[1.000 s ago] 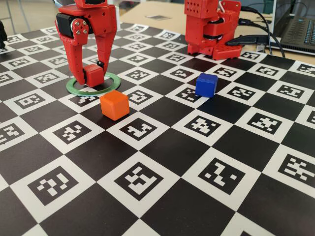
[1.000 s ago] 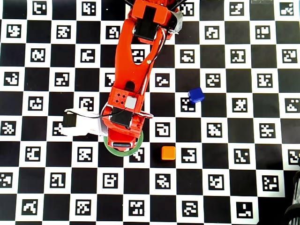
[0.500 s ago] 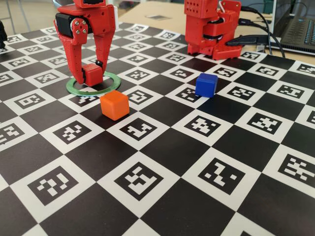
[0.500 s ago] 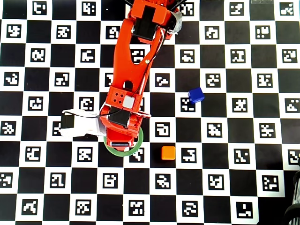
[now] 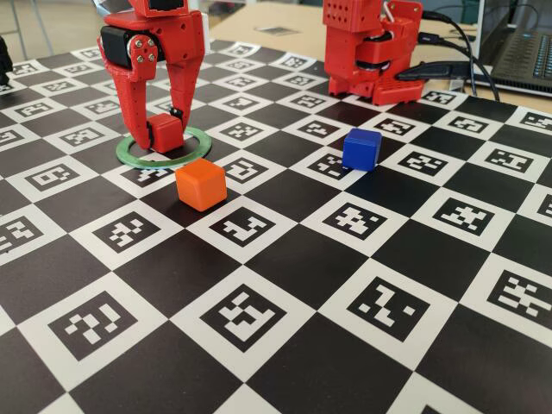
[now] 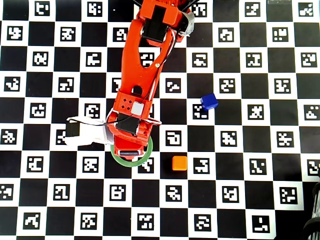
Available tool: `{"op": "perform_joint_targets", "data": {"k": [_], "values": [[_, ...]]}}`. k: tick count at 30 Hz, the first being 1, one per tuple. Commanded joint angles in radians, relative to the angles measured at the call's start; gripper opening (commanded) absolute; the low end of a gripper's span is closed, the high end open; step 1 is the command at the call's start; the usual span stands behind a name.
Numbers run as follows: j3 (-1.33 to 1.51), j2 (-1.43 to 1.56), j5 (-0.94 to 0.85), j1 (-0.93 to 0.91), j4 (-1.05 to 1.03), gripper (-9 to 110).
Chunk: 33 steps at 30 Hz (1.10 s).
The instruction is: Grab the red cube then put it in the green circle then put the blue cube on top and finally the orange cube on top
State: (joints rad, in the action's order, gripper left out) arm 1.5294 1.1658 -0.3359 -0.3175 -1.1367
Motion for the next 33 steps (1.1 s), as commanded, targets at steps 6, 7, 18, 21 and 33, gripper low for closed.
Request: {"op": "perform_joint_targets", "data": {"k": [6, 7, 18, 21, 33], "values": [[0.0, 0.097, 0.006, -0.014, 0.011, 33], [0.002, 0.1, 0.008, -0.015, 0.011, 34], [-0.084, 0.209, 0.021, -0.026, -0.112, 37], [-0.167, 0.255, 0.026, -0.026, -0.218, 37], [-0.284, 0.48, 0.106, 0.086, -0.563, 37]]}}
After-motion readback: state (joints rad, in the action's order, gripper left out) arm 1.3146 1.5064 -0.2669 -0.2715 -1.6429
